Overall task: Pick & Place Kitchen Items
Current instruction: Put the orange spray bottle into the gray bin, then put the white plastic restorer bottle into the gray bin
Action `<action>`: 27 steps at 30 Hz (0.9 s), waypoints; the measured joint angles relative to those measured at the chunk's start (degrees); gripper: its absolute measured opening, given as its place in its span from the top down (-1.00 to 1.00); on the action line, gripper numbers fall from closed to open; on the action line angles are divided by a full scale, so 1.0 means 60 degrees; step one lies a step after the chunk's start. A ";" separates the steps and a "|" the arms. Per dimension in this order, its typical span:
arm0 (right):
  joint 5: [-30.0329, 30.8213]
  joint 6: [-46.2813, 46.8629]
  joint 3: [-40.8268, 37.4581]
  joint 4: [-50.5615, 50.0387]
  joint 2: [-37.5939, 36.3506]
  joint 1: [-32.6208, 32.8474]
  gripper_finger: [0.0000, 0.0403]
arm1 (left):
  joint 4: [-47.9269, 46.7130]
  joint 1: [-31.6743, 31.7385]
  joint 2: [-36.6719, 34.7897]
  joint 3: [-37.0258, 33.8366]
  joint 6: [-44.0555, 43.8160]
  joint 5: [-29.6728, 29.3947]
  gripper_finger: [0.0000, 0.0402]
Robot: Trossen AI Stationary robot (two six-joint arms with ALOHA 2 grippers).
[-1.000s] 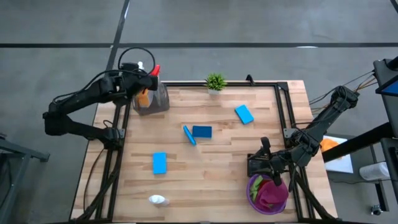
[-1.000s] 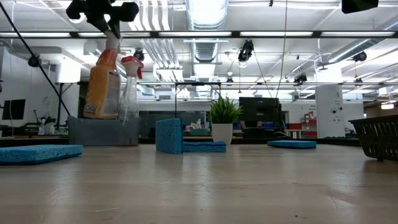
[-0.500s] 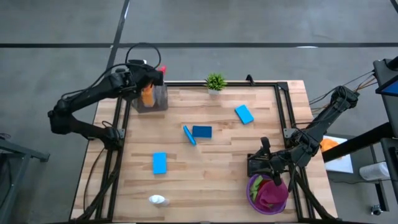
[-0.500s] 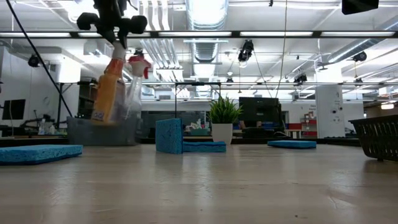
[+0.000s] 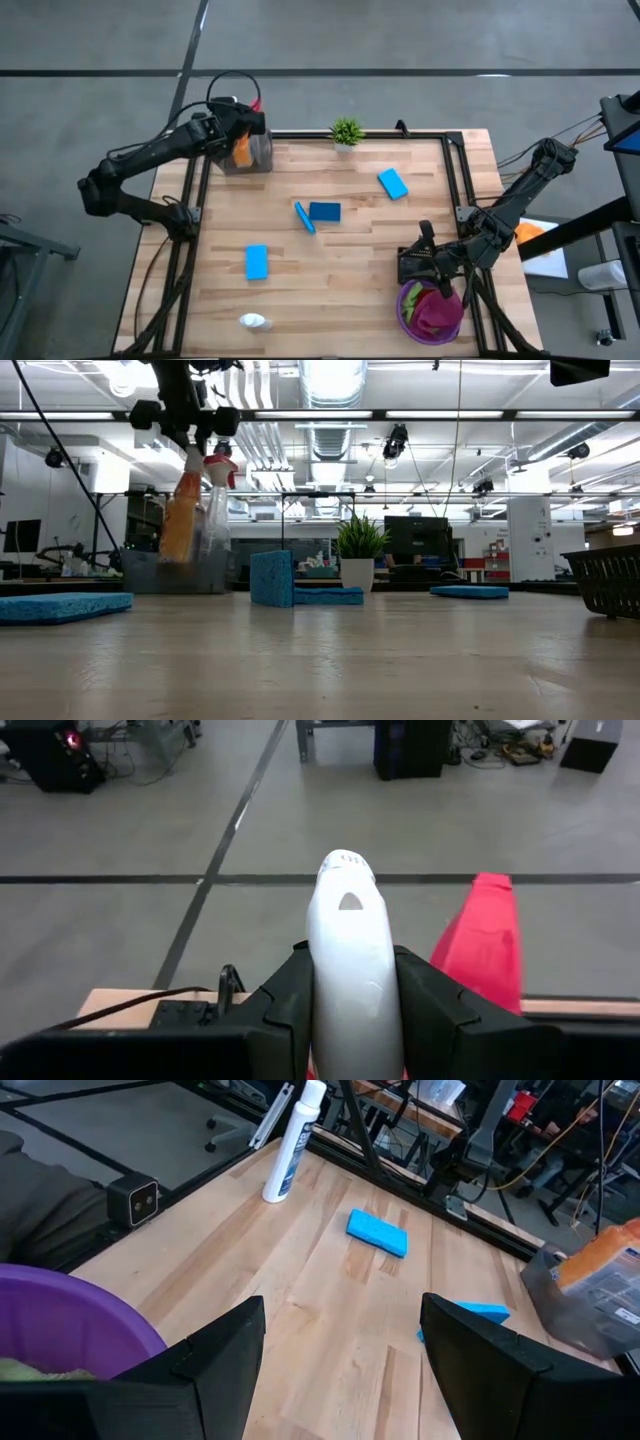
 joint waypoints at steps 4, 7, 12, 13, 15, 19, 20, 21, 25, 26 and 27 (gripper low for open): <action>-0.0003 0.0074 0.0000 -0.0029 0.0002 0.0000 -0.31 | 0.0623 0.0078 -0.0018 -0.0451 0.0007 0.0168 0.50; -0.0004 0.0074 0.0000 -0.0036 0.0002 0.0000 -0.31 | 0.0904 0.0078 -0.0025 -0.0627 0.0079 0.0194 0.50; -0.0003 0.0074 0.0000 -0.0036 0.0002 0.0000 -0.31 | 0.1029 0.0078 -0.0052 -0.0637 0.0435 0.0315 0.16; -0.0001 0.0074 0.0000 -0.0036 0.0002 0.0000 -0.31 | 0.1042 0.0078 -0.0070 -0.0624 0.0435 0.0343 0.08; -0.0004 0.0074 0.0000 -0.0036 0.0002 0.0001 -0.31 | 0.1036 0.0078 -0.0143 -0.0596 0.0453 0.0330 -0.02; -0.0004 0.0124 0.0000 -0.0036 0.0001 0.0001 -0.31 | 0.1044 0.0078 -0.0348 -0.0572 0.0478 0.0120 -0.09; -0.0012 0.0141 0.0000 -0.0036 0.0001 0.0000 -0.31 | 0.1047 0.0078 -0.0427 -0.0568 0.0498 0.0093 -0.10; -0.0023 0.0143 0.0000 -0.0036 0.0001 0.0002 -0.31 | 0.1044 0.0078 -0.0520 -0.0570 0.0513 0.0088 -0.10; -0.0025 0.0143 0.0000 -0.0036 0.0002 0.0000 -0.31 | 0.1115 0.0078 -0.0972 -0.0568 0.0777 -0.0006 -0.11; -0.0025 0.0143 0.0000 -0.0036 0.0000 0.0002 -0.31 | 0.1123 0.0077 -0.1125 -0.0568 0.0811 -0.0014 -0.11; -0.0025 0.0143 0.0000 -0.0036 0.0001 0.0002 -0.31 | 0.1158 0.0074 -0.1282 -0.0564 0.0884 -0.0018 -0.11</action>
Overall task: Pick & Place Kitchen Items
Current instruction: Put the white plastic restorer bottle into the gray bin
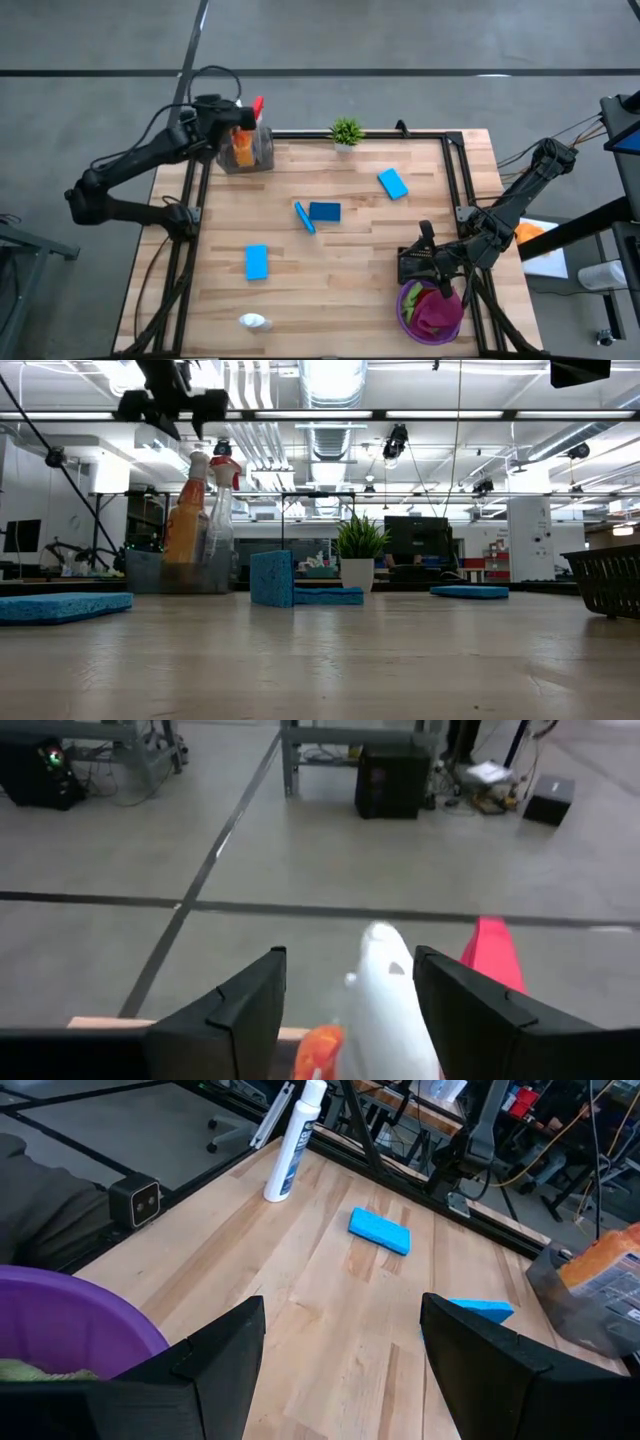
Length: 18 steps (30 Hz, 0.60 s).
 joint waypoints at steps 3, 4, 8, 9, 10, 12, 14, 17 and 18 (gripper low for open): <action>-0.0004 0.0000 0.0000 0.0000 0.0001 0.0001 -0.31 | 0.0013 -0.0165 -0.0516 0.0003 0.0336 0.0022 -0.11; -0.0004 0.0000 0.0000 -0.0004 0.0001 0.0002 -0.31 | 0.0014 -0.0268 -0.0704 0.0001 0.0535 0.0102 -0.11; -0.0007 0.0000 0.0000 -0.0004 0.0001 0.0000 -0.31 | -0.0011 -0.0987 -0.1525 0.0007 0.1625 0.0422 -0.11; -0.0007 0.0000 0.0000 -0.0004 0.0000 -0.0002 -0.31 | -0.0019 -0.1245 -0.1727 0.0007 0.1904 0.0544 -0.11; -0.0007 0.0000 0.0000 -0.0004 0.0001 -0.0001 -0.31 | -0.0021 -0.1538 -0.1938 0.0007 0.2170 0.0705 -0.11; -0.0007 0.0000 0.0000 -0.0004 0.0000 0.0001 -0.31 | -0.0072 -0.2222 -0.2347 0.0007 0.2614 0.1179 -0.11; -0.0009 0.0000 0.0000 -0.0004 0.0001 -0.0002 -0.31 | -0.0162 -0.2955 -0.2727 0.0007 0.3007 0.2012 -0.11; -0.0096 0.0000 0.0000 -0.0004 0.0001 -0.0002 -0.31 | -0.0421 -0.3943 -0.3218 0.0011 0.3577 0.4406 -0.11; -0.0147 0.0001 0.0000 -0.0004 0.0001 -0.0002 -0.31 | -0.0545 -0.4266 -0.3346 0.0011 0.3643 0.5391 -0.11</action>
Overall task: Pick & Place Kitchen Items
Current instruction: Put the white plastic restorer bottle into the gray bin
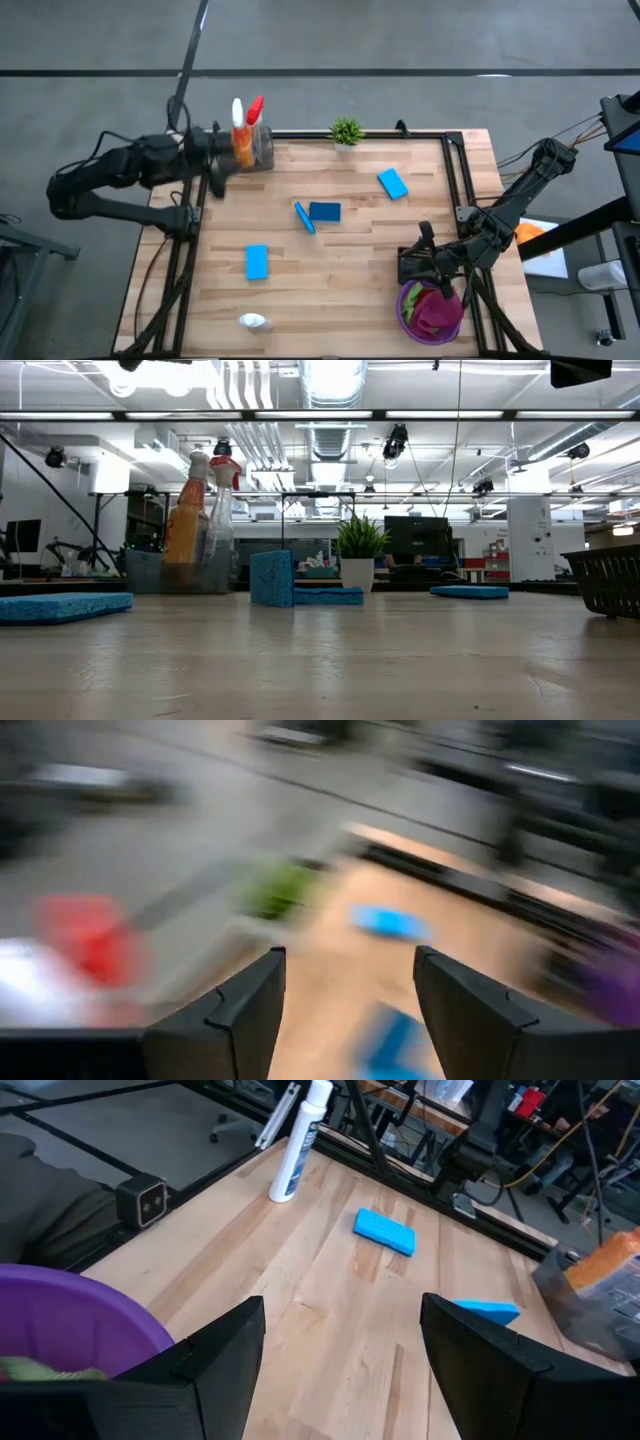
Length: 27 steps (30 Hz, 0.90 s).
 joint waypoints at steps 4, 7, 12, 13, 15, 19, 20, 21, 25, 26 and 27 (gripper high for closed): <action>-0.0110 0.0001 0.0000 0.0000 -0.0001 0.0004 -0.31 | -0.0569 -0.1413 -0.0162 -0.0011 -0.0432 0.3276 -0.11; -0.0111 0.0020 0.0000 0.0000 0.0000 0.0004 -0.31 | -0.0551 -0.2900 0.0009 -0.0351 -0.1322 0.3575 -0.11; -0.0111 0.0105 0.0000 0.0004 -0.0004 0.0004 -0.31 | -0.0064 -0.5335 0.0984 -0.0852 -0.2047 0.2028 -0.12; -0.0111 0.0105 0.0000 0.0004 0.0000 0.0004 -0.31 | -0.0017 -0.5717 0.1239 -0.0839 -0.2241 0.1789 -0.12; -0.0111 0.0105 0.0000 0.0004 -0.0004 0.0004 -0.31 | -0.0010 -0.6350 0.1797 -0.0724 -0.2554 0.1319 -0.12; -0.0108 0.0105 0.0000 0.0004 -0.0003 0.0003 -0.31 | -0.0011 -0.7302 0.2931 -0.0350 -0.3000 0.0745 -0.12; -0.0110 0.0108 0.0000 0.0004 -0.0003 0.0004 -0.31 | -0.0005 -0.7496 0.3216 -0.0228 -0.3033 0.0733 -0.12; -0.0108 0.0109 0.0000 0.0004 0.0000 0.0001 -0.31 | -0.0010 -0.7660 0.3510 -0.0109 -0.3063 0.0712 -0.12; -0.0109 0.0112 0.0000 0.0004 0.0000 0.0004 -0.31 | -0.0328 -0.8259 0.4677 0.0635 -0.3200 0.0717 -0.12; -0.0108 0.0112 0.0000 0.0004 0.0000 0.0004 -0.31 | -0.0511 -0.8364 0.4933 0.0909 -0.3347 0.0715 -0.12; -0.0108 0.0112 0.0000 0.0007 0.0000 0.0004 -0.31 | -0.0744 -0.8449 0.5178 0.1173 -0.3535 0.0715 -0.12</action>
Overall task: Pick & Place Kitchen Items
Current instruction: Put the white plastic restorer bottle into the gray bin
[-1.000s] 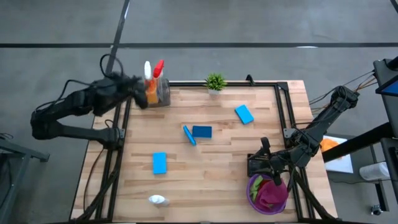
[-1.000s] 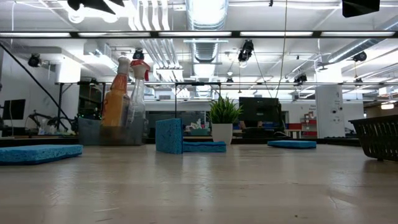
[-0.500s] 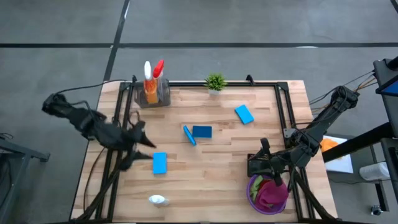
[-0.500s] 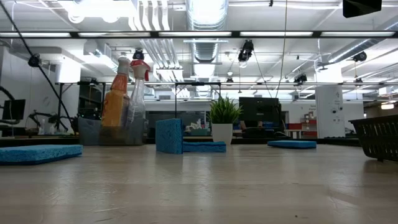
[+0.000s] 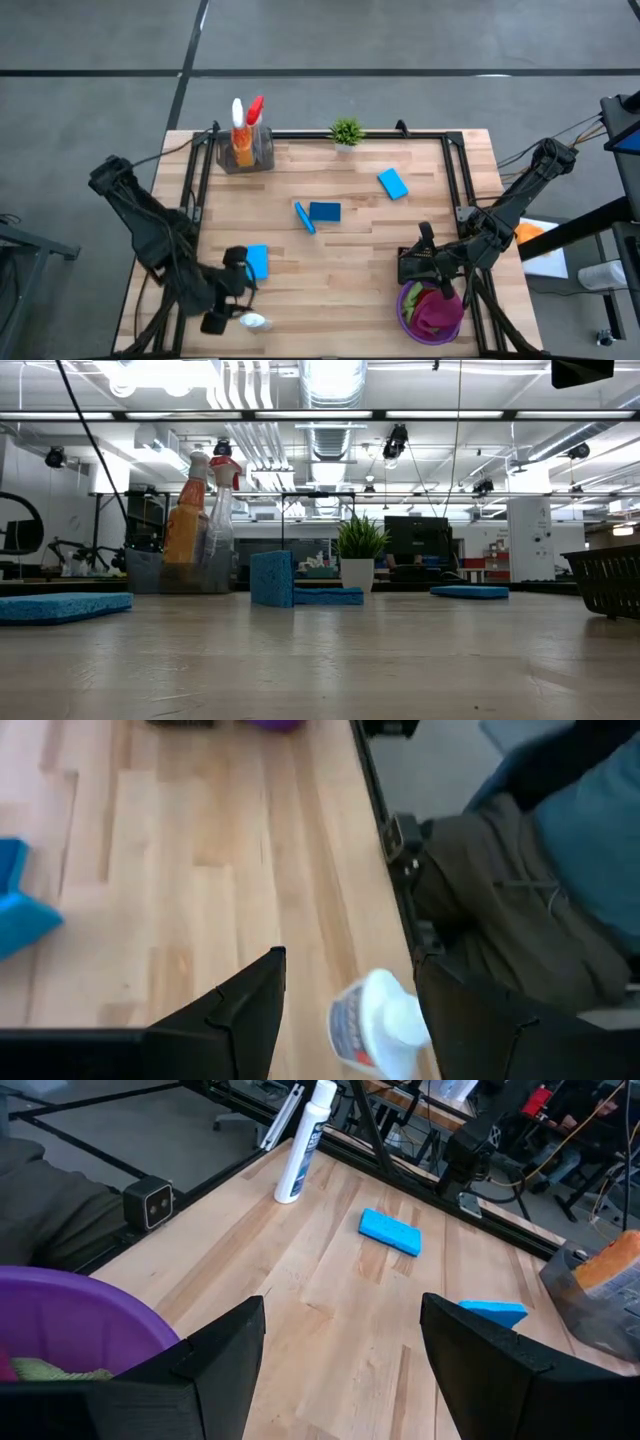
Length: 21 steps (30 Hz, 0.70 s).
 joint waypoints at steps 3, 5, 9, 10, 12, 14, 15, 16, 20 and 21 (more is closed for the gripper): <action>0.0000 0.0002 0.0000 0.0000 -0.0001 0.0000 -0.31 | -0.0822 -0.0246 0.0766 0.0707 -0.0494 0.0000 -0.12; 0.0000 0.0046 0.0000 0.0000 0.0000 0.0000 -0.31 | -0.1317 -0.0379 0.1294 0.1158 -0.0702 0.0001 -0.12; 0.0000 0.0067 0.0000 0.0000 0.0000 -0.0001 -0.31 | -0.2220 -0.0494 0.2313 0.2086 -0.1225 0.0519 -0.12; 0.0000 0.0069 0.0000 0.0000 0.0000 0.0000 -0.31 | -0.2464 -0.0515 0.2546 0.2323 -0.1267 0.0653 -0.12; 0.0000 0.0068 0.0000 0.0000 -0.0001 0.0000 -0.31 | -0.2876 -0.0583 0.2946 0.2792 -0.1295 0.0829 -0.12; 0.0000 0.0069 0.0000 0.0000 0.0000 0.0000 -0.31 | -0.3271 -0.0630 0.3267 0.3212 -0.1295 0.0845 -0.12; 0.0000 0.0066 0.0000 0.0000 -0.0003 -0.0003 -0.31 | -0.3429 -0.0652 0.3394 0.3399 -0.1301 0.0875 -0.12; 0.0000 0.0067 0.0000 0.0000 0.0000 0.0000 -0.31 | -0.3583 -0.0678 0.3494 0.3552 -0.1330 0.0892 -0.12; 0.0000 0.0068 0.0000 0.0000 0.0000 0.0000 -0.31 | -0.3779 -0.0694 0.3610 0.3729 -0.1522 0.0893 -0.12; 0.0000 0.0066 -0.0004 0.0000 0.0000 0.0000 -0.31 | -0.3796 -0.0684 0.3610 0.3698 -0.1558 0.0896 -0.12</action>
